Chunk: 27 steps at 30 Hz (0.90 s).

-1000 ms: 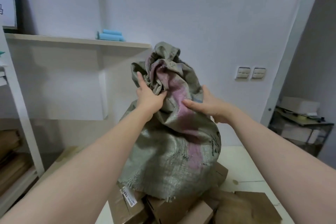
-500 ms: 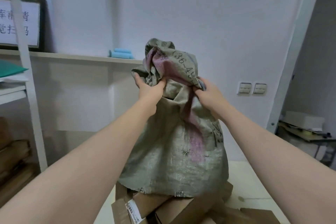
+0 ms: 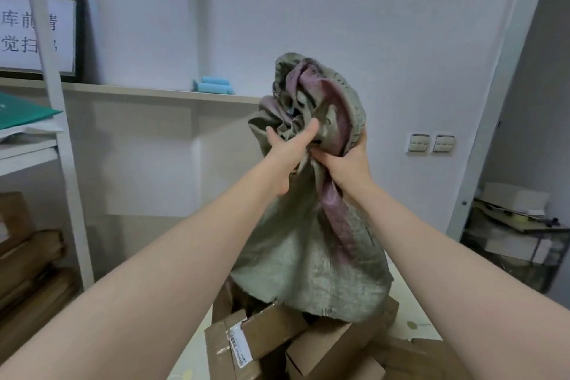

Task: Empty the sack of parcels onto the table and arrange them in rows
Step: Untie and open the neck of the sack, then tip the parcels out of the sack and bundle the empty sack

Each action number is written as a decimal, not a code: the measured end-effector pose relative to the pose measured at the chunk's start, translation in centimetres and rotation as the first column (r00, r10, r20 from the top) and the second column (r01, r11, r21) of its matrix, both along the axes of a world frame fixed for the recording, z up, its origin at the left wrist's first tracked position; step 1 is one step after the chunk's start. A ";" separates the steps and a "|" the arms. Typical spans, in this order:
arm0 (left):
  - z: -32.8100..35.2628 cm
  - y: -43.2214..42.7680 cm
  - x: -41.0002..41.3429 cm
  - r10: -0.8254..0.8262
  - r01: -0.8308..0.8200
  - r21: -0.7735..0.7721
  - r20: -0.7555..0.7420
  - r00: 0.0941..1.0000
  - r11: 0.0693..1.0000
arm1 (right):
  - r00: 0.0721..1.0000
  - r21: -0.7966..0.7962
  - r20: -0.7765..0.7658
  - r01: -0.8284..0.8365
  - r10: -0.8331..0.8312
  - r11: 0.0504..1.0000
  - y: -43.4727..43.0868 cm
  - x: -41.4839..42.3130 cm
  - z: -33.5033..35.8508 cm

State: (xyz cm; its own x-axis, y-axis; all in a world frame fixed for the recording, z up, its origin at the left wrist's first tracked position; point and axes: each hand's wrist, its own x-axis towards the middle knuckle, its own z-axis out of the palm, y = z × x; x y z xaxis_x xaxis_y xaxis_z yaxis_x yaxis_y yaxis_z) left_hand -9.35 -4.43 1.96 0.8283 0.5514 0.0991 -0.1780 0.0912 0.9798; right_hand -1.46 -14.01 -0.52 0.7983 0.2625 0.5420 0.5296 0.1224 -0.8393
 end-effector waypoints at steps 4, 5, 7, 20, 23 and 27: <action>0.9 0.3 -0.5 0.011 -0.015 0.088 0.049 0.999 0.996 | 0.985 -0.003 0.132 0.111 -0.110 0.994 -0.3 -0.5 2.2; 1.6 0.2 -0.7 0.011 -0.019 0.101 0.076 0.997 0.995 | 0.977 -0.004 0.170 0.129 -0.126 0.992 -0.3 -0.6 3.1; 3.0 -0.1 -0.8 0.010 -0.025 0.119 0.127 0.992 0.993 | 0.957 -0.001 0.241 0.170 -0.165 0.985 -0.4 -1.0 5.0; 0.0 -1.4 -1.0 0.115 -0.116 0.010 0.036 0.993 0.993 | 0.973 -0.329 0.221 0.013 0.063 0.944 0.1 -1.0 2.5; -1.8 -0.7 -0.5 0.213 -0.212 -0.064 0.011 0.977 0.975 | 0.969 -0.397 0.198 -0.057 0.146 0.916 0.0 -1.0 0.9; -3.5 0.2 0.3 0.305 -0.305 -0.097 -0.008 0.952 0.947 | 0.962 -0.451 0.126 -0.160 0.241 0.878 -0.8 0.0 -0.5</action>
State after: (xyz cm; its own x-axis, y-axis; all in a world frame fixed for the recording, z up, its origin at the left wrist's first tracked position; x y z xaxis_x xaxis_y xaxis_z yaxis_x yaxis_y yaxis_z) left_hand -9.02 -4.28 -1.57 0.6186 0.7848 0.0381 -0.2187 0.1255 0.9677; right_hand -1.49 -14.84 -0.97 0.6073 0.6467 0.4615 0.6743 -0.1123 -0.7299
